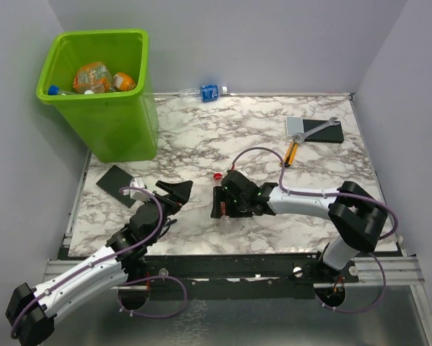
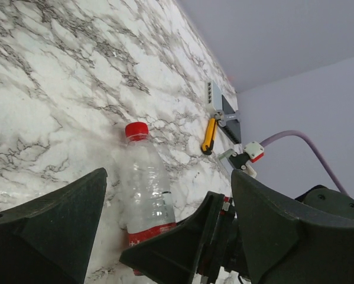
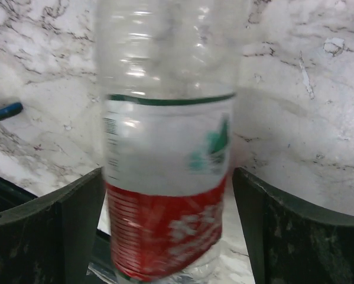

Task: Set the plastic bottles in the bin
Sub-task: Pick up the plastic bottle at the center of the board.

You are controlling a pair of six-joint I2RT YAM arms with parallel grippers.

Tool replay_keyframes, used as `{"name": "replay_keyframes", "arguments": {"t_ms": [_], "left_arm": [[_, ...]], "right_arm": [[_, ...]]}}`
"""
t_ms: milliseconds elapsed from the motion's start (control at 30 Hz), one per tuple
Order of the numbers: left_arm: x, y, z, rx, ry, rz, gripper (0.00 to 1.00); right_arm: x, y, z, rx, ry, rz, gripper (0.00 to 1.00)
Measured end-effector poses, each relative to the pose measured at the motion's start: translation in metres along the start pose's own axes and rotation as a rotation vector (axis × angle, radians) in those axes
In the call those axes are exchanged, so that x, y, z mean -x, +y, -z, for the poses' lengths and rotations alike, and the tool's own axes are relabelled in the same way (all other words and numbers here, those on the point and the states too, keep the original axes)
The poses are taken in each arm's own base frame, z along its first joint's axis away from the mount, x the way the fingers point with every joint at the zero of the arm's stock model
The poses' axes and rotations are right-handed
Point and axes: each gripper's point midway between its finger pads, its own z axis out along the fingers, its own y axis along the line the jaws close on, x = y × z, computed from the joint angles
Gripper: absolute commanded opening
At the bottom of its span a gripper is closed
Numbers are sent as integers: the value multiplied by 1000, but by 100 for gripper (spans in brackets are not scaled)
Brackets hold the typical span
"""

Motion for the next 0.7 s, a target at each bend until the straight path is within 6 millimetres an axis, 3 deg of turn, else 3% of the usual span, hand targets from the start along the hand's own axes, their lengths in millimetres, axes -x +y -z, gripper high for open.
{"name": "replay_keyframes", "arguments": {"t_ms": [367, 567, 700], "left_arm": [[-2, 13, 0, 39, 1, -57, 89], [-1, 11, -1, 38, 3, -109, 93], [7, -18, -4, -19, -1, -171, 97]], "right_arm": [[-11, -16, 6, -34, -7, 22, 53], [-20, -32, 28, -20, -28, 103, 45], [-3, -24, 62, 66, -145, 171, 43]]}}
